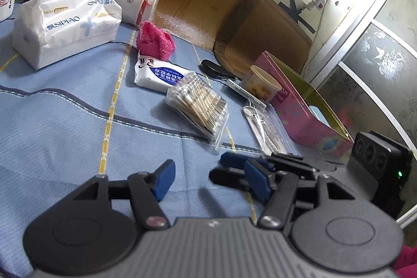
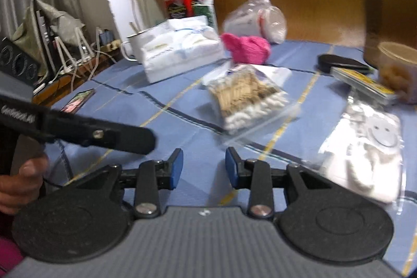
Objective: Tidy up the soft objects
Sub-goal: 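Lower the right tool onto the cotton swab bag and grasp it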
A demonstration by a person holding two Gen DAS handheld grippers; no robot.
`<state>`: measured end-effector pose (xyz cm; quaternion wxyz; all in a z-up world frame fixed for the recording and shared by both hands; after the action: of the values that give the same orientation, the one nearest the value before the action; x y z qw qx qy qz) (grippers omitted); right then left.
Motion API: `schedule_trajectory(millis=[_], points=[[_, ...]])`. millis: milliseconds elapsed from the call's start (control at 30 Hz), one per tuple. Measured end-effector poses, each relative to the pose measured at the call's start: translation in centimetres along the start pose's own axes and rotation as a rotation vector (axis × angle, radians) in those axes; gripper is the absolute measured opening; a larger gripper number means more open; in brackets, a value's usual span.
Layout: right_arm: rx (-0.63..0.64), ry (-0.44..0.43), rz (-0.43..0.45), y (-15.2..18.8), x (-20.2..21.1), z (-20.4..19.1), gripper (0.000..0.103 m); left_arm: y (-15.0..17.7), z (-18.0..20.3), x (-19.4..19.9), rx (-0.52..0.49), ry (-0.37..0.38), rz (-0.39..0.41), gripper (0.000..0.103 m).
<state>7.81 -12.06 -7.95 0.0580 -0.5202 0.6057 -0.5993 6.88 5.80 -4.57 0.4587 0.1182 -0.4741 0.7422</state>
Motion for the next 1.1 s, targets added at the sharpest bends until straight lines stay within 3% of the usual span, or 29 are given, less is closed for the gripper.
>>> schedule_trajectory(millis=[100, 233, 533, 700, 767, 1100], points=[[0.05, -0.053, -0.018, 0.6, 0.1, -1.6, 0.038, -0.1, -0.2, 0.0, 0.009, -0.002, 0.0, 0.06], [0.093, -0.044, -0.015, 1.0, 0.8, -2.3, 0.039, -0.1, -0.4, -0.1, 0.018, -0.001, -0.004, 0.06], [-0.041, 0.07, 0.069, -0.4, 2.9, 2.2, 0.04, -0.2, 0.0, -0.2, 0.006, 0.024, -0.011, 0.06], [-0.084, 0.077, 0.096, -1.7, 2.5, 3.6, 0.044, -0.2, 0.1, -0.2, 0.003, 0.023, -0.016, 0.06], [-0.071, 0.079, 0.098, -2.0, 1.9, 3.7, 0.051, -0.2, 0.1, -0.2, 0.006, 0.024, -0.019, 0.06], [-0.067, 0.032, 0.039, -2.3, -0.8, 4.3, 0.053, -0.2, 0.2, -0.5, 0.008, 0.035, -0.035, 0.062]])
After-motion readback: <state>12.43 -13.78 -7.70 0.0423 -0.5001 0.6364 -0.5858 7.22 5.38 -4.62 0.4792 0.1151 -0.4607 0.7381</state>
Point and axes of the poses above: each gripper's, at about its wrist camera, not at the fingertips, and x roughly against the way its jaws point, z to its right, y to its underside, the point moved 5 cm from there along -x, roughly the way its jaws point, and after that the axes turned 6 degrees about -z, right-handed, at the moved point
